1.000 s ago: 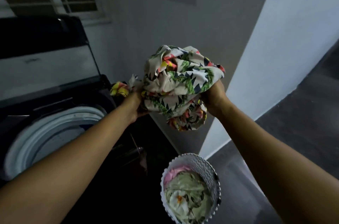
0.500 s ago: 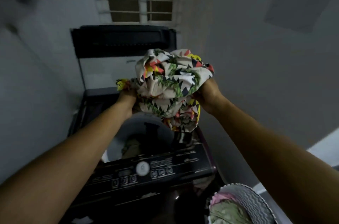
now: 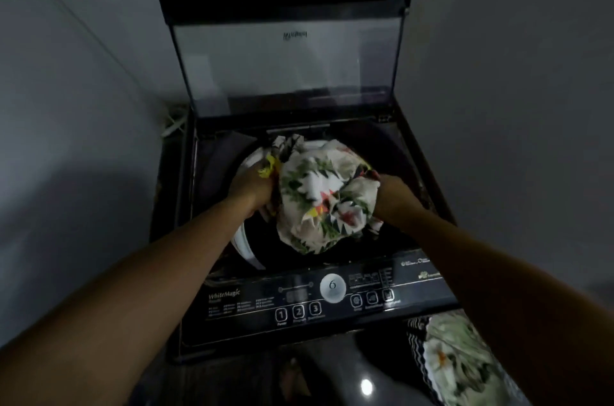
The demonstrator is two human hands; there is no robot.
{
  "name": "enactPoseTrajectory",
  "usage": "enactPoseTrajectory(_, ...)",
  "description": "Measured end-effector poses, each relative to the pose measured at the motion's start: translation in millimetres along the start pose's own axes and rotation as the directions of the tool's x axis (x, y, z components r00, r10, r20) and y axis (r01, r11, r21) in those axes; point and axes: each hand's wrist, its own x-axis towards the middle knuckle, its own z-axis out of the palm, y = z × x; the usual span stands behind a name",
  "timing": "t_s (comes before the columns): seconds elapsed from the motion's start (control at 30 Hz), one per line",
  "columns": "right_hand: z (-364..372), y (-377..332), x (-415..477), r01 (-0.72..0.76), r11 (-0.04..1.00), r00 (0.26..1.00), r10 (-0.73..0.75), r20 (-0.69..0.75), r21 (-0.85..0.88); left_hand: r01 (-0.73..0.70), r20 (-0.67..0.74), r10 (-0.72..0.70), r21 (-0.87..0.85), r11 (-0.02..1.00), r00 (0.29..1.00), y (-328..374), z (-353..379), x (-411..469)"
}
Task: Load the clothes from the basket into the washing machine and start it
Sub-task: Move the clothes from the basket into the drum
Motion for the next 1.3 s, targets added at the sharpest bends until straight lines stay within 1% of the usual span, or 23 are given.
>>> enactPoseTrajectory(0.03,5,2,1,0.041,0.994,0.999,-0.042,-0.013,-0.097,-0.014,0.009,0.013,0.149,0.989,1.000,-3,2,4)
enactPoseTrajectory(0.07,9,2,1,0.056,0.980,0.998,-0.058,0.000,-0.190,-0.042,0.029,0.035,0.307,0.951,0.999,-6,4,9)
enactPoseTrajectory(0.1,11,1,3,0.059,0.965,0.998,-0.056,0.018,-0.255,-0.079,0.060,0.058,0.436,0.897,0.997,-7,6,13)
enactPoseTrajectory(0.13,15,2,7,0.061,0.954,0.997,-0.046,0.058,-0.292,-0.111,0.100,0.070,0.515,0.850,0.993,-10,9,18)
enactPoseTrajectory(0.17,20,4,11,0.074,0.949,0.993,-0.043,0.107,-0.307,-0.134,0.149,0.060,0.558,0.819,0.987,-14,12,23)
enactPoseTrajectory(0.23,27,5,18,0.094,0.944,0.976,-0.025,0.214,-0.315,-0.152,0.251,-0.007,0.607,0.780,0.968,-25,17,31)
enactPoseTrajectory(0.3,35,7,24,0.130,0.941,0.961,-0.042,0.273,-0.311,-0.187,0.347,-0.064,0.641,0.744,0.936,-40,22,38)
enactPoseTrajectory(0.43,53,9,31,0.149,0.948,0.929,-0.037,0.367,-0.281,-0.225,0.439,-0.145,0.683,0.695,0.887,-56,28,42)
enactPoseTrajectory(0.5,55,10,31,0.148,0.956,0.925,-0.043,0.376,-0.254,-0.218,0.454,-0.157,0.668,0.712,0.877,-53,29,41)
enactPoseTrajectory(0.63,37,7,26,0.169,0.957,0.940,-0.085,0.331,-0.234,-0.241,0.481,-0.088,0.579,0.779,0.872,-27,24,39)
enactPoseTrajectory(0.7,15,8,20,0.174,0.957,0.961,-0.113,0.251,-0.233,-0.276,0.482,-0.025,0.543,0.793,0.876,-3,26,37)
enactPoseTrajectory(0.83,-43,22,1,0.164,0.968,0.985,-0.151,0.081,-0.190,-0.422,0.492,0.172,0.459,0.782,0.853,64,48,31)
enactPoseTrajectory(0.93,-82,47,-18,0.098,0.976,0.995,-0.099,0.003,-0.196,-0.503,0.473,0.306,0.374,0.779,0.826,112,81,17)
enactPoseTrajectory(1.0,-103,76,-35,0.034,0.984,0.998,-0.042,-0.044,-0.177,-0.544,0.489,0.363,0.302,0.783,0.793,142,115,3)
enactPoseTrajectory(1.1,-125,125,-65,-0.092,0.991,0.991,0.080,-0.111,-0.099,-0.603,0.533,0.420,0.230,0.764,0.734,173,171,-21)
enactPoseTrajectory(1.17,-132,163,-91,-0.159,0.986,0.979,0.151,-0.141,-0.046,-0.629,0.568,0.433,0.201,0.751,0.699,185,214,-40)
enactPoseTrajectory(1.3,-127,242,-136,-0.278,0.955,0.946,0.291,-0.141,0.103,-0.634,0.631,0.388,0.217,0.743,0.671,188,295,-74)
